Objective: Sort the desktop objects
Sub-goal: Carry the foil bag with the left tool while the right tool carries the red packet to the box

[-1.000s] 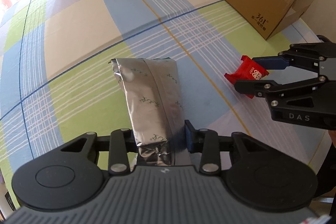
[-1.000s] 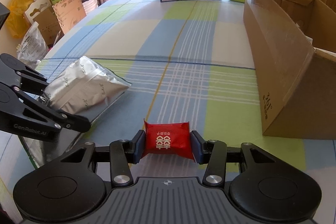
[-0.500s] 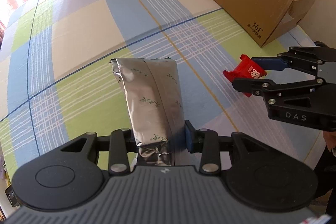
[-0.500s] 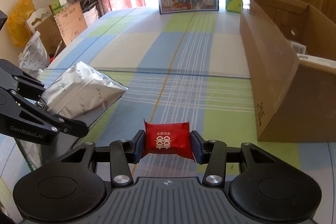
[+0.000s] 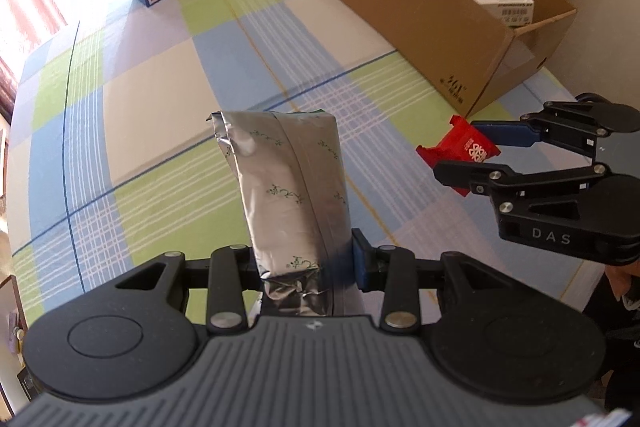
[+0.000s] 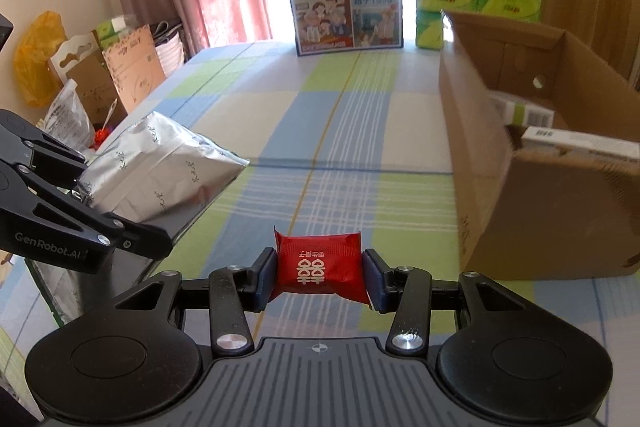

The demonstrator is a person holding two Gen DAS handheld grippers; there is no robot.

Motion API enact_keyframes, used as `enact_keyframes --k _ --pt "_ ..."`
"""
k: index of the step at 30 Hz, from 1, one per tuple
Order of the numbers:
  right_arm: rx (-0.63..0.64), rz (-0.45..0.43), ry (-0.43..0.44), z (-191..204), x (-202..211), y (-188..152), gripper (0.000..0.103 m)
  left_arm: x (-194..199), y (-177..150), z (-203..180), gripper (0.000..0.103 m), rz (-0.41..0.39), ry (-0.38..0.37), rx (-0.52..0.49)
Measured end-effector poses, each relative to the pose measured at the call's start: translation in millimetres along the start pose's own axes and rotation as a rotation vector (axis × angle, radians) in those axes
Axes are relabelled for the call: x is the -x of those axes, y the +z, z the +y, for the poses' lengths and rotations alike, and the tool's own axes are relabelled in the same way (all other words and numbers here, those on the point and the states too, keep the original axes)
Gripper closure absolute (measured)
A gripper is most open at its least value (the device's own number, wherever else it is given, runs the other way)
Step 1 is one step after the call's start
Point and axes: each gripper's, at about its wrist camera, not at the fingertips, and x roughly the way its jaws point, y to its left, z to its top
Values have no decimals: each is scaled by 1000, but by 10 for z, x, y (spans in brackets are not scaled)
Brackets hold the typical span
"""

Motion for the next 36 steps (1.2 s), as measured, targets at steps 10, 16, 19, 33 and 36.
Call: enact_keyframes --k 10,16,19,33,36 --pt "-4 -52 -33 -135 370 186 59 249 131 -228 71 -37 -12 -9" --pt "-10 -91 -69 -285 630 311 59 394 277 -417 71 -64 -25 -25" --pt "-10 -108 -94 -393 755 374 59 463 395 -546 71 -81 -37 -31" --pt "-22 -171 -193 -1116 1172 736 59 488 1118 -1213 71 -139 -117 -33" --pt "-28 -180 -207 -1280 1200 812 59 457 1263 -1336 71 -142 -120 -41"
